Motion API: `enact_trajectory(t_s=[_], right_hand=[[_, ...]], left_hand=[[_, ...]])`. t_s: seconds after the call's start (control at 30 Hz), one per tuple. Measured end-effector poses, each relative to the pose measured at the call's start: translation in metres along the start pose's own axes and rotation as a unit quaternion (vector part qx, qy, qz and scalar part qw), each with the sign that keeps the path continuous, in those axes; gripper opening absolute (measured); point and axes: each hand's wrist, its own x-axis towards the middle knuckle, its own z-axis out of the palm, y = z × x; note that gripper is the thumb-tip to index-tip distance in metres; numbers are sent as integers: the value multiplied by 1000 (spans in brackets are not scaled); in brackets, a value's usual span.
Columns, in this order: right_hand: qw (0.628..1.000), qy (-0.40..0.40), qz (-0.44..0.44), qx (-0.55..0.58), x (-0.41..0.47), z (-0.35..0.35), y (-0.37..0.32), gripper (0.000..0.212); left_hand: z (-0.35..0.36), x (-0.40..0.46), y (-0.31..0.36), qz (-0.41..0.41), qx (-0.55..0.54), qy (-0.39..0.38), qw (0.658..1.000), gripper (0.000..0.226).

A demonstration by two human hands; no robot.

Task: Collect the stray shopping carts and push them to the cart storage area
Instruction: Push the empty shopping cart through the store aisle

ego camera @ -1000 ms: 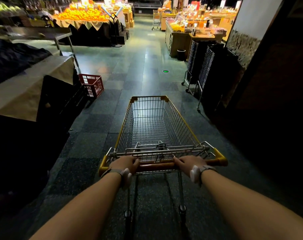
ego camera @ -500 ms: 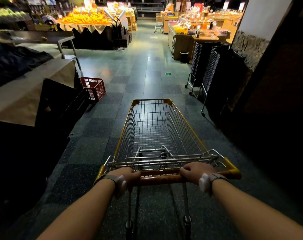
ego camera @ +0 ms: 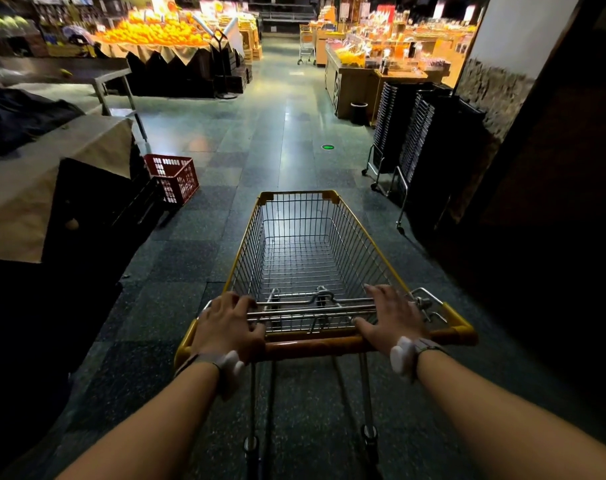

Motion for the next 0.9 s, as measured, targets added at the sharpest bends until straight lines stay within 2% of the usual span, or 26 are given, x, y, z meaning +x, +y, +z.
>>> enact_trajectory(t_s=[0.1,0.2,0.63,0.9], right_hand=[[999,-14,-10,-33,16,-1,3,65],[999,-18,-8,-40,37,-2,2,61],[999,-20,-7,-50,155,-15,-2,57],[998,-24,-6,-54,275,-25,9,58]], left_hand=[[-1,15,5,0,-2,-9,1000,68],[-6,38,7,-5,-22,-46,999,69],[-9,166,6,5,-16,-48,999,65],[-8,282,17,-2,-16,-54,998,64]])
